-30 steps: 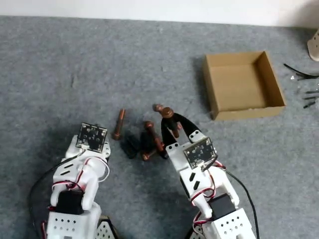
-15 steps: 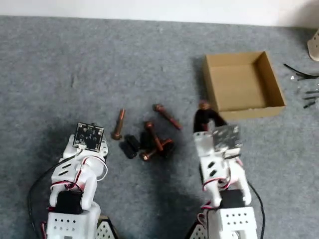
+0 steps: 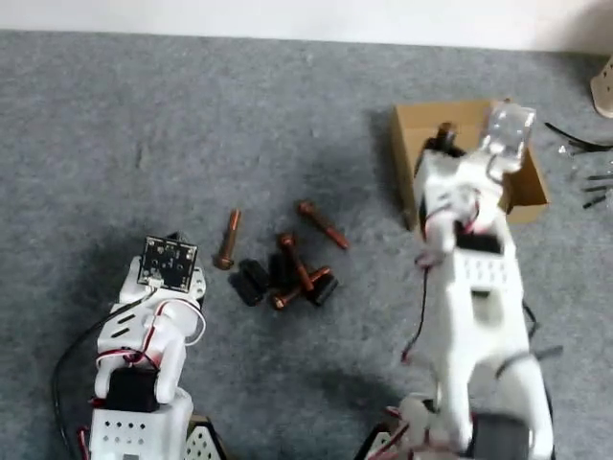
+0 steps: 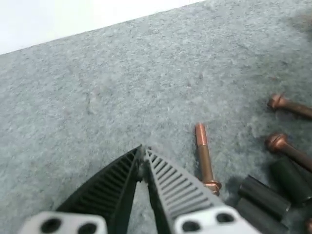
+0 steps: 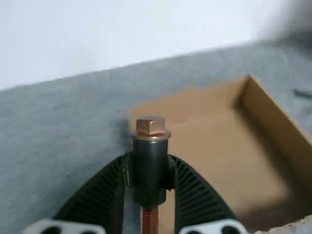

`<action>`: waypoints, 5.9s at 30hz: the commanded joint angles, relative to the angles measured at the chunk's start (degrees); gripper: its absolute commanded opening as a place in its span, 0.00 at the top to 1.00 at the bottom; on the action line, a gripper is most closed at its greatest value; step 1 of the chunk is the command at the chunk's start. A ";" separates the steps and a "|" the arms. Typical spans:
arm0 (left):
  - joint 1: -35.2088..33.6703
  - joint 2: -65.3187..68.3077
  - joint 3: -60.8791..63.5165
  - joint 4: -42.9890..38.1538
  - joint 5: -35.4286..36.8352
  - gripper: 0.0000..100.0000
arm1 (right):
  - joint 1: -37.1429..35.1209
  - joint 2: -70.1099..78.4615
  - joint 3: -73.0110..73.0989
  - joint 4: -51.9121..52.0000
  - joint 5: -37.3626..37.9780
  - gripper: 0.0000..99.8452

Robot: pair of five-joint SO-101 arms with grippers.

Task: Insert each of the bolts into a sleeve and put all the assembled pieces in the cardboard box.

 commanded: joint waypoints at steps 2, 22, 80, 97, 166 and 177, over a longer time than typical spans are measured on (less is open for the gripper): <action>-0.40 -0.75 0.66 -1.93 -0.18 0.99 | 4.26 12.53 -9.10 -0.31 -4.57 1.00; -0.04 -0.75 0.66 -1.85 -0.18 0.99 | 5.67 24.40 -11.56 -0.66 -6.42 0.87; -0.40 -0.75 0.75 -2.11 -0.35 0.99 | -34.51 -5.49 13.32 25.10 -6.86 0.79; -0.40 -0.75 0.66 -2.11 -0.18 0.99 | -35.56 -4.79 13.32 25.01 -23.82 0.79; -0.40 -0.75 1.45 -3.60 -0.26 0.99 | -32.66 -18.24 14.46 33.27 -11.69 1.00; -0.31 -0.75 1.45 -3.52 -0.26 0.99 | -28.79 -34.07 30.81 16.92 -4.75 1.00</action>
